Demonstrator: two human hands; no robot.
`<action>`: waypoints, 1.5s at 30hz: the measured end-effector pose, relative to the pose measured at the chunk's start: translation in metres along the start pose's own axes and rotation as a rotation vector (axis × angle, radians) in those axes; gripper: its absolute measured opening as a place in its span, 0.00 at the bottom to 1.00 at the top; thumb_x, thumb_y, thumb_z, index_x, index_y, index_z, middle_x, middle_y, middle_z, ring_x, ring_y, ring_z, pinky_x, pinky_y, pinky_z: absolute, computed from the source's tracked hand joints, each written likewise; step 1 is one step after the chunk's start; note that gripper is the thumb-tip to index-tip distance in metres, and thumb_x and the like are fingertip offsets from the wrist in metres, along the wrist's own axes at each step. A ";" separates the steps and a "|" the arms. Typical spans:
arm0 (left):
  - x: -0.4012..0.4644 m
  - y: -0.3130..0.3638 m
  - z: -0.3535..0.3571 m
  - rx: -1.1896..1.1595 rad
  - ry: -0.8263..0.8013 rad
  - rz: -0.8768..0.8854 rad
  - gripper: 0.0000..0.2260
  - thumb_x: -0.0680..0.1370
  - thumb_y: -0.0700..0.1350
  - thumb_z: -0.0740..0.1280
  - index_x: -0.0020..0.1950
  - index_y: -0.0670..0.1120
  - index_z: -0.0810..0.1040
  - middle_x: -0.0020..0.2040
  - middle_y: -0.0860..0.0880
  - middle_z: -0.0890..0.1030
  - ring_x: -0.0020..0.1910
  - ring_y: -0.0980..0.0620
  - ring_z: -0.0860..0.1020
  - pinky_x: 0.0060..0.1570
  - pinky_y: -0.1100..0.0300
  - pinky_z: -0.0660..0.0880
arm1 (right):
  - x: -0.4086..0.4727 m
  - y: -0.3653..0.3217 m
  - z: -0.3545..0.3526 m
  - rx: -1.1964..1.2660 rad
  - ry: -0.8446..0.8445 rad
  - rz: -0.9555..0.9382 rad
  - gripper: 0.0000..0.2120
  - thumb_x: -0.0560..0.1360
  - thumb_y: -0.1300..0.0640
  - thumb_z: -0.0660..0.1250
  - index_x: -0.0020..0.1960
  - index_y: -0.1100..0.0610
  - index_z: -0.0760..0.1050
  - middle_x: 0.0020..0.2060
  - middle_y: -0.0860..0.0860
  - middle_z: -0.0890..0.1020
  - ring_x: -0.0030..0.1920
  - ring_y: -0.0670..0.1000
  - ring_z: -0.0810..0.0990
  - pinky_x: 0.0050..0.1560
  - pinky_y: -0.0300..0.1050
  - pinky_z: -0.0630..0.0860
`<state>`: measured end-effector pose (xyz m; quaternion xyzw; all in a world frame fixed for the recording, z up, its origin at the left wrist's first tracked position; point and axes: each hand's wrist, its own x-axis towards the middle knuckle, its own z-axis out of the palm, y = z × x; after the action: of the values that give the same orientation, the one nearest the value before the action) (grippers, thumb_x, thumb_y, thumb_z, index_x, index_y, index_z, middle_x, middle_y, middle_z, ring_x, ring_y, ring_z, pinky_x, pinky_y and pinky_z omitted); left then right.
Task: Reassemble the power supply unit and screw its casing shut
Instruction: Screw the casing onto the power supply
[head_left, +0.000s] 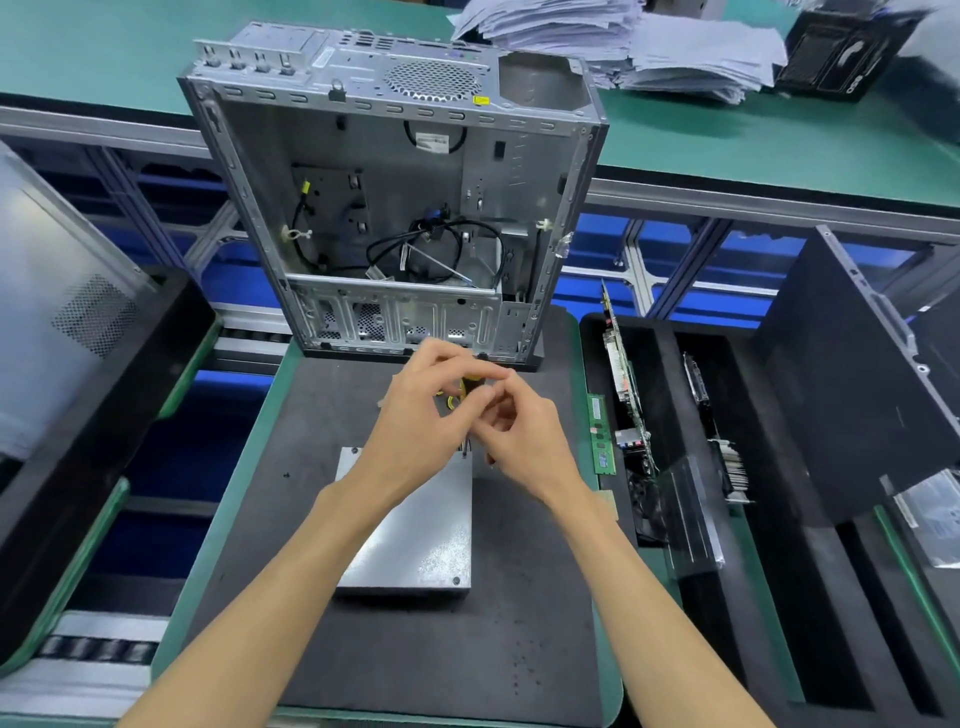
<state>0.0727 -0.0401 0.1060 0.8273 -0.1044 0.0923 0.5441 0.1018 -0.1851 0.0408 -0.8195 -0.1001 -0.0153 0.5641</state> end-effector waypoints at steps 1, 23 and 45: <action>0.000 -0.001 0.001 -0.003 0.016 0.003 0.12 0.79 0.36 0.70 0.56 0.50 0.85 0.55 0.49 0.78 0.52 0.47 0.78 0.59 0.48 0.75 | 0.000 0.000 0.000 -0.009 -0.010 -0.008 0.13 0.69 0.41 0.69 0.46 0.47 0.72 0.29 0.42 0.79 0.28 0.44 0.75 0.32 0.35 0.71; 0.004 -0.004 0.000 -0.040 -0.024 -0.087 0.13 0.80 0.40 0.68 0.63 0.50 0.81 0.53 0.54 0.83 0.54 0.51 0.80 0.60 0.55 0.77 | 0.001 -0.003 0.002 -0.073 -0.097 0.016 0.23 0.71 0.42 0.63 0.59 0.55 0.78 0.26 0.48 0.78 0.26 0.46 0.75 0.32 0.40 0.73; 0.009 -0.003 -0.008 0.071 0.008 -0.006 0.14 0.77 0.37 0.72 0.61 0.46 0.84 0.48 0.53 0.79 0.50 0.50 0.78 0.55 0.54 0.77 | 0.009 -0.004 -0.001 -0.112 -0.137 -0.144 0.07 0.77 0.64 0.71 0.53 0.55 0.83 0.45 0.55 0.85 0.46 0.54 0.82 0.48 0.43 0.79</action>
<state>0.0823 -0.0320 0.1088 0.8461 -0.0964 0.0978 0.5151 0.1096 -0.1835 0.0462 -0.8396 -0.1958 -0.0053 0.5066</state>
